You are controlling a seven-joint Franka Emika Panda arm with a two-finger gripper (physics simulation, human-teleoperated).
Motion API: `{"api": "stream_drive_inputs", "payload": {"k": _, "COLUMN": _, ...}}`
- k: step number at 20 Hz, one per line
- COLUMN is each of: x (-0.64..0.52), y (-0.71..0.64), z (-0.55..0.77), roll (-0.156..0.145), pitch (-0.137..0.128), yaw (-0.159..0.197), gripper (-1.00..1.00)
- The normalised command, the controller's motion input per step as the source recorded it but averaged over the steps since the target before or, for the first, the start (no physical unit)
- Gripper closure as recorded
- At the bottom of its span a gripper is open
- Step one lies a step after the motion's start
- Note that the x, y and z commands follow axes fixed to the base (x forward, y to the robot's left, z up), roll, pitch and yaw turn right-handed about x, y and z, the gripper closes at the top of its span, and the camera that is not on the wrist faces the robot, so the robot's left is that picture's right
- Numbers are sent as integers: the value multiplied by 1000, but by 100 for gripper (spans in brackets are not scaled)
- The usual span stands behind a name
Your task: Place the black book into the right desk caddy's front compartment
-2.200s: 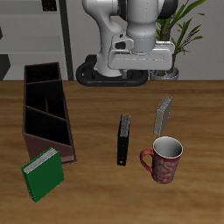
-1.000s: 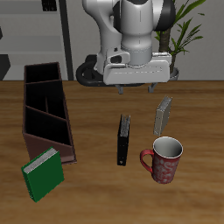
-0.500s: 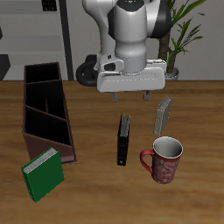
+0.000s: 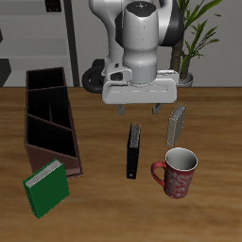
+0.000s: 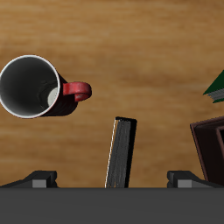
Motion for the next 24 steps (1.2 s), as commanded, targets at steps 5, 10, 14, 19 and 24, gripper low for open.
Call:
{"api": "stream_drive_inputs", "payload": {"k": 5, "x": 70, "y": -28, "z": -83, "roll": 26, "pitch": -5, "yaw": -17, "gripper": -100}}
{"api": "stream_drive_inputs", "payload": {"k": 10, "x": 86, "y": -69, "z": -208, "roll": 2, "pitch": -5, "yaw": -2, "gripper": -100}}
{"api": "stream_drive_inputs", "payload": {"k": 14, "x": 73, "y": -92, "z": -261, "roll": 3, "pitch": 9, "yaw": -9, "gripper": -100}}
{"api": "stream_drive_inputs", "payload": {"k": 19, "x": 52, "y": -23, "z": -193, "roll": -13, "pitch": -6, "yaw": 8, "gripper": -100}}
{"api": "stream_drive_inputs", "payload": {"k": 24, "x": 35, "y": -14, "z": -154, "roll": 1, "pitch": 7, "yaw": -17, "gripper": -100}}
